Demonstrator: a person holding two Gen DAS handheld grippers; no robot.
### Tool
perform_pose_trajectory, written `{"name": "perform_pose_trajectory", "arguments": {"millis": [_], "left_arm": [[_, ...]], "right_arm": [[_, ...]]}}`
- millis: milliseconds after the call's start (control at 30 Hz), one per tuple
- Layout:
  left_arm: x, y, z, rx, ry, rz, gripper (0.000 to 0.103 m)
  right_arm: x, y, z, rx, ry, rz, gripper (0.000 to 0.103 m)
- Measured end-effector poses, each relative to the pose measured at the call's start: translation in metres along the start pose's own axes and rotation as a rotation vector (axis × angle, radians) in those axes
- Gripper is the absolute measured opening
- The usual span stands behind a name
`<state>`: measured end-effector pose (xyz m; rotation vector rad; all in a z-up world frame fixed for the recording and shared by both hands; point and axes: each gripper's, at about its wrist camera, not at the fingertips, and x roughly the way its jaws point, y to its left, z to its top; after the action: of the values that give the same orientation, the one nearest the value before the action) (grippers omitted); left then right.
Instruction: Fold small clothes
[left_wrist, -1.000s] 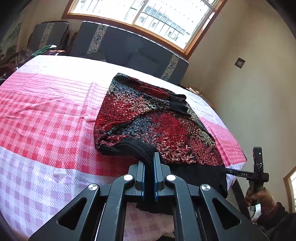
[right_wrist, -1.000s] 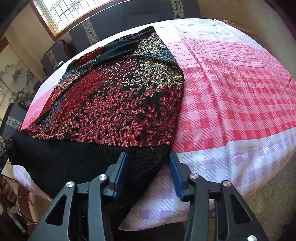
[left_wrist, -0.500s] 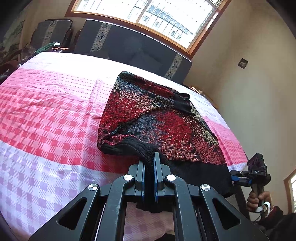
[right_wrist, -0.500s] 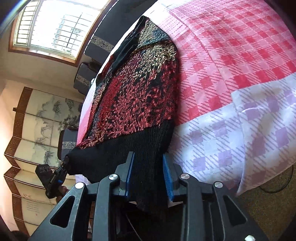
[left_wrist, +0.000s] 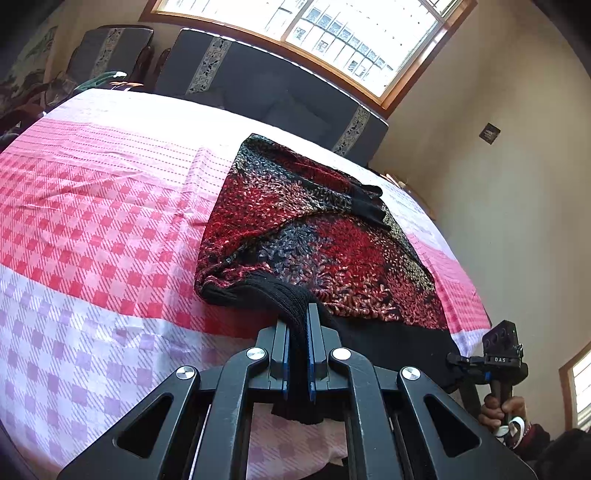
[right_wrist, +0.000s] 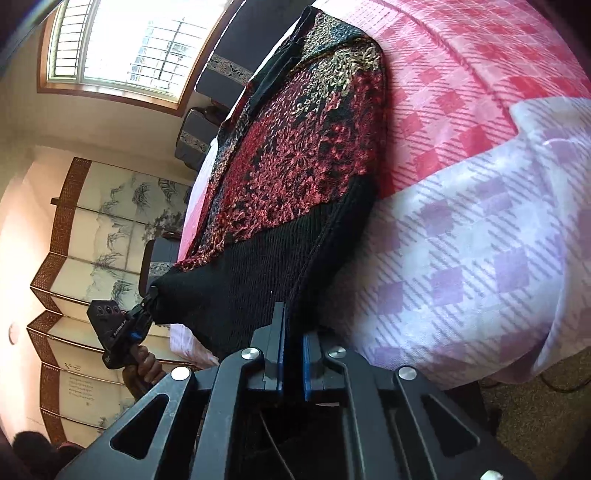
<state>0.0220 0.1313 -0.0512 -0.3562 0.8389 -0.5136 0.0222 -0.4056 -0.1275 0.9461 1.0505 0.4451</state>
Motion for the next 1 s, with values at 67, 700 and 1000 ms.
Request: {"name": "perform_pose_trajectory", "arguments": {"millis": [67, 700, 1000], "left_arm": [[-0.003, -0.002, 0.001, 0.007, -0.015, -0.009, 0.007], [-0.008, -0.026, 0.052, 0.054, -0.114, -0.019, 0.007], [0.016, -0.037, 0.114, 0.056, -0.178, -0.006, 0.007]], "right_arm": [[-0.007, 0.002, 0.000, -0.016, -0.020, 0.001, 0.007], [-0.046, 0.084, 0.091, -0.185, -0.169, 0.109, 0.007], [-0.042, 0.106, 0.157, -0.218, -0.211, 0.090, 0.007]]}}
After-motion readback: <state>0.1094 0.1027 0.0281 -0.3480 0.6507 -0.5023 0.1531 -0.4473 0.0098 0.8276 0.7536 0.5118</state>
